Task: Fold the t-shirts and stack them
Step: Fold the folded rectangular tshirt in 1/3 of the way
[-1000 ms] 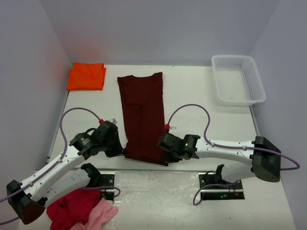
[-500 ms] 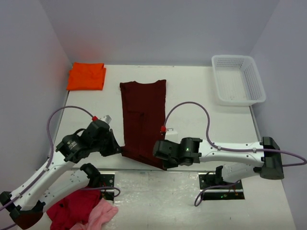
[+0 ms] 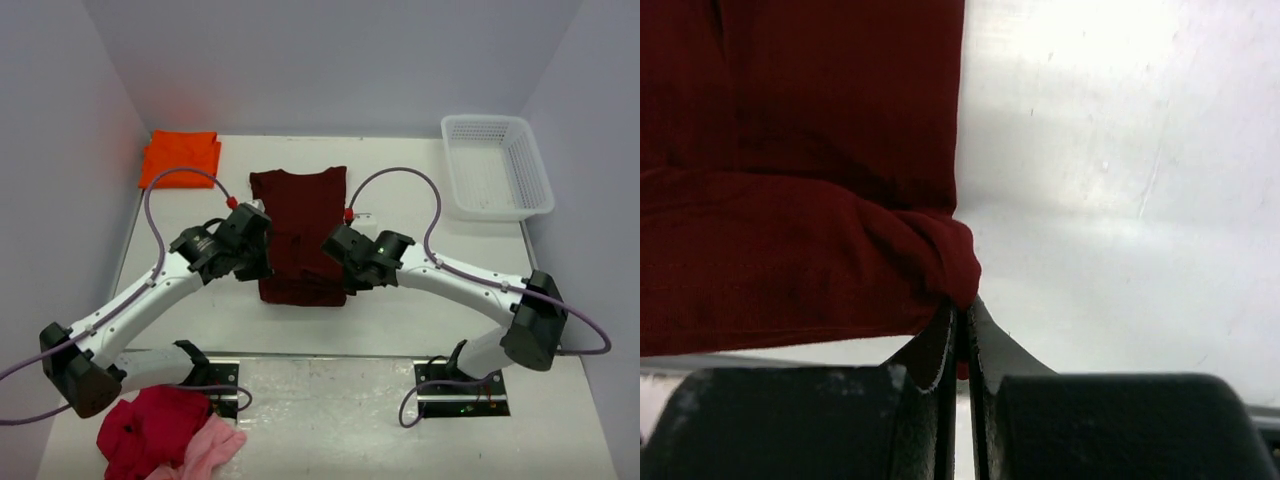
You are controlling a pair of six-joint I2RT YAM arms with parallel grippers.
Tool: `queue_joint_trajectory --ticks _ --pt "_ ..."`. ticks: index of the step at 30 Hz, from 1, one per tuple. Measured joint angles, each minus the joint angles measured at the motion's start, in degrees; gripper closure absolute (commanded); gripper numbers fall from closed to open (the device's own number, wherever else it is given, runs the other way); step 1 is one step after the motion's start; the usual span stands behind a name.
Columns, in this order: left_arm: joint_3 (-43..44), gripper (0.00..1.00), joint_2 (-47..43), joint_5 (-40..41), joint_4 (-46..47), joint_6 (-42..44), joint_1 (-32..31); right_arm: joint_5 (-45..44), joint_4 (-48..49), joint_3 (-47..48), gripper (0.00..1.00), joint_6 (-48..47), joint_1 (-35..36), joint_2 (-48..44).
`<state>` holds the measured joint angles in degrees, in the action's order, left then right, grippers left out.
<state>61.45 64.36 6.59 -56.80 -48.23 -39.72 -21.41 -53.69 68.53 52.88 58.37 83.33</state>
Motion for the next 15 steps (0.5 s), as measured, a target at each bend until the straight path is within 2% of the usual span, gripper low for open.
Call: queue_joint_trajectory --ticks 4,11,15 --pt "2.78 1.00 6.05 2.29 1.99 2.95 1.60 0.22 1.68 3.28 1.00 -6.67 -3.61 5.38" --pt "3.28 1.00 10.27 2.71 6.03 7.04 10.27 3.61 5.88 11.04 1.00 -16.37 -8.96 13.18" --pt "4.90 1.00 14.88 2.84 7.78 8.81 12.74 6.12 7.19 16.02 1.00 -20.48 -12.09 17.66"
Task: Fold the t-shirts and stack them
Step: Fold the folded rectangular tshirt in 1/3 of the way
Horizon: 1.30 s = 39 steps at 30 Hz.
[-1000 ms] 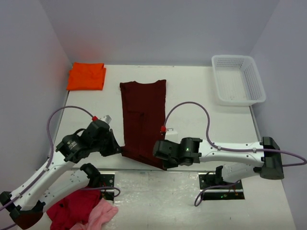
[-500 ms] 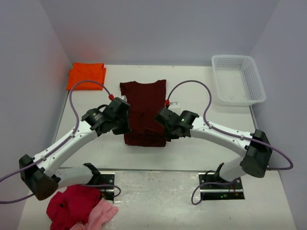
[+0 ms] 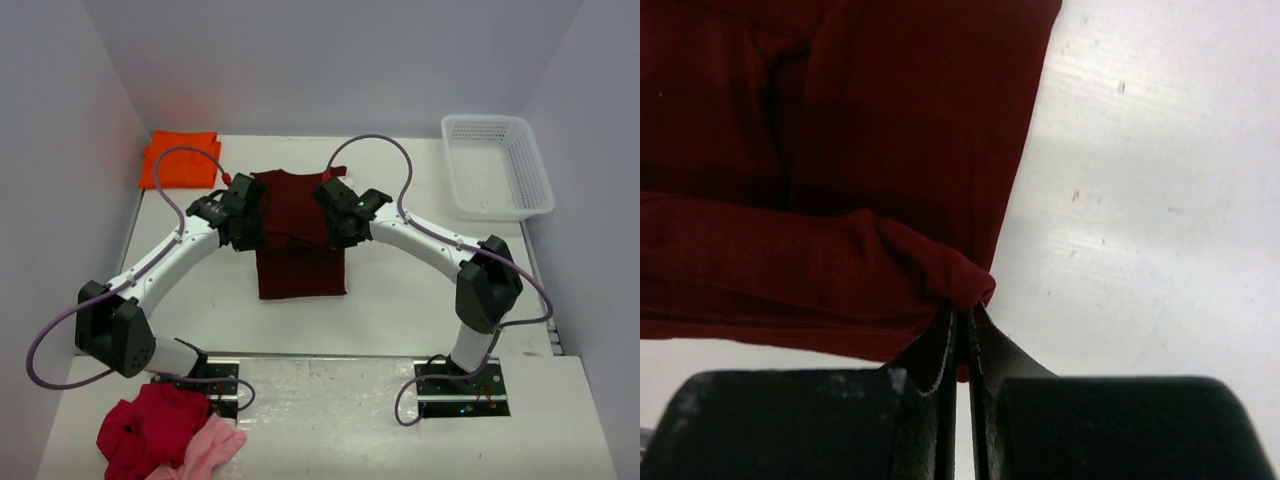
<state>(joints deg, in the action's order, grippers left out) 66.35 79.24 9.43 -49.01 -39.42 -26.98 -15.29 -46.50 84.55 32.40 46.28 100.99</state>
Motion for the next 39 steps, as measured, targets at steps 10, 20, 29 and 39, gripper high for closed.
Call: queue_joint_trajectory --ticks 10,20,29,39 --pt "6.99 1.00 15.08 -0.04 3.54 2.64 1.44 4.33 -0.31 7.89 1.00 -5.95 -4.00 8.59" --pt "12.35 1.00 21.88 0.00 4.98 3.17 3.37 8.87 -0.44 13.44 1.00 -9.92 -8.15 16.28" --pt "16.70 0.68 29.22 0.00 5.53 3.41 5.11 10.51 -0.31 18.56 0.63 -13.64 -9.88 22.56" --pt "16.68 0.42 24.04 11.41 6.19 1.14 6.05 5.31 -2.34 30.82 0.36 -17.49 -12.72 23.19"
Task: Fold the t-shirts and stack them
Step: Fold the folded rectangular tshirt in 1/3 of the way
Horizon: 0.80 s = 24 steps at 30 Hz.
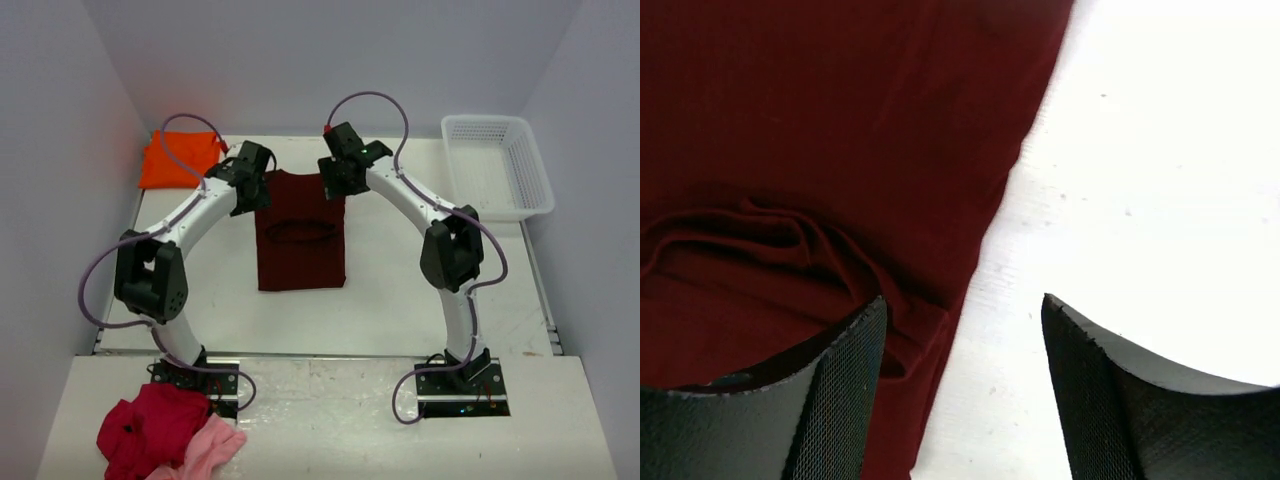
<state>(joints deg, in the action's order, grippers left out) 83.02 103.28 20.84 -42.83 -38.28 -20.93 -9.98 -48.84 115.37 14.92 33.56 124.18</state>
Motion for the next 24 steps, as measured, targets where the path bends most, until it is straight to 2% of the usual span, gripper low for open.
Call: queue_joint_trajectory --ticks 3,5,6,7,8,9,15,24 --pt "-0.11 0.51 -5.11 1.51 0.09 0.20 -1.25 0.00 0.28 -1.86 0.38 0.44 -0.79 -3.08" --pt "-0.94 0.78 -7.37 1.03 0.57 0.24 -2.75 0.48 0.48 -6.25 0.43 0.76 -0.66 -6.38" --pt "-1.88 0.95 -8.22 0.13 0.94 0.46 -3.80 0.81 0.85 -8.96 0.61 1.05 -0.42 -8.20" --pt "-3.10 1.00 -8.63 -1.01 1.68 0.57 -4.74 1.42 0.90 -11.10 0.79 1.07 -0.13 -9.55" --pt "-4.70 1.00 -8.79 -2.86 2.56 1.01 -5.77 2.34 1.27 -13.27 0.98 1.46 0.26 -10.64" --pt "-6.36 1.00 -8.61 -5.25 3.32 1.40 -6.69 3.13 2.08 -15.76 1.00 2.05 0.76 -11.67" --pt "-11.80 1.00 -3.65 -15.76 6.08 1.49 -9.88 6.29 4.28 -23.06 1.00 4.55 4.98 -11.21" --pt "-11.89 1.00 1.44 -20.59 9.86 1.49 -9.97 8.24 6.67 -18.91 1.00 5.22 5.46 -4.22"
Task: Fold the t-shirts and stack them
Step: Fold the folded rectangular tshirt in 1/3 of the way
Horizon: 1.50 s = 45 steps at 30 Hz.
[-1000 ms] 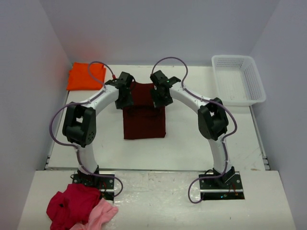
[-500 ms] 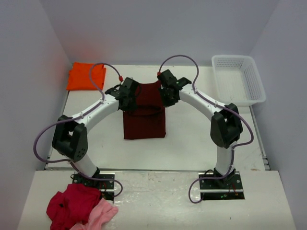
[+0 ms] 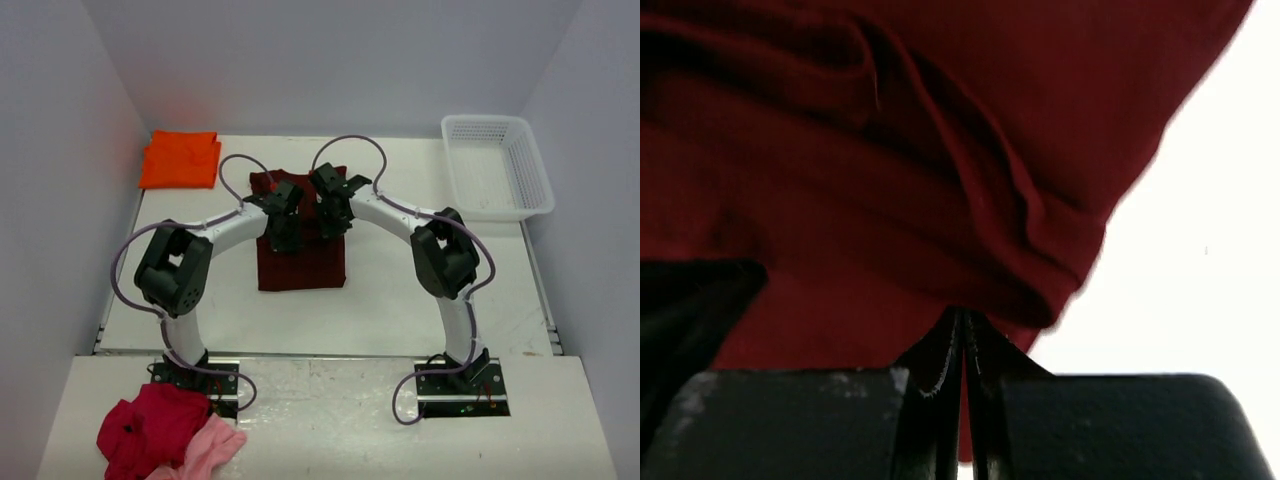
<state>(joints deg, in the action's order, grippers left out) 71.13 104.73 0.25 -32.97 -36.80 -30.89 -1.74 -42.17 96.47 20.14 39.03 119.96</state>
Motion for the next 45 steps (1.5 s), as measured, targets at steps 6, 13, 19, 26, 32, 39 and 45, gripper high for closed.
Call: queue_joint_trajectory --ticks 6,13,19,26,32,39,45 --pt "-1.64 1.00 2.82 -1.53 2.34 -0.04 0.07 0.09 0.33 6.14 1.00 -0.31 -0.44 6.54" --pt "-6.45 1.00 -0.02 -1.79 7.43 -0.09 0.11 1.29 -1.51 16.11 1.00 -0.96 -2.19 13.94" --pt "-10.78 1.00 -3.08 -1.86 9.77 -0.20 -0.04 0.92 -3.67 33.16 1.00 -2.73 -5.81 21.11" --pt "-10.97 1.00 -3.41 -1.51 9.70 -0.22 -0.33 -0.17 -4.50 35.80 1.00 -4.76 -9.84 18.93" --pt "-5.88 1.00 -1.53 0.81 4.04 0.00 -0.70 -0.20 -2.58 11.08 1.00 -3.61 -7.89 1.03" --pt "0.42 1.00 0.35 2.62 1.75 0.00 -0.74 -0.02 1.57 -10.60 1.00 -0.26 0.17 -17.09" --pt "1.33 1.00 1.27 3.26 0.15 0.00 -0.74 1.07 3.98 -19.17 1.00 3.04 2.84 -19.08"
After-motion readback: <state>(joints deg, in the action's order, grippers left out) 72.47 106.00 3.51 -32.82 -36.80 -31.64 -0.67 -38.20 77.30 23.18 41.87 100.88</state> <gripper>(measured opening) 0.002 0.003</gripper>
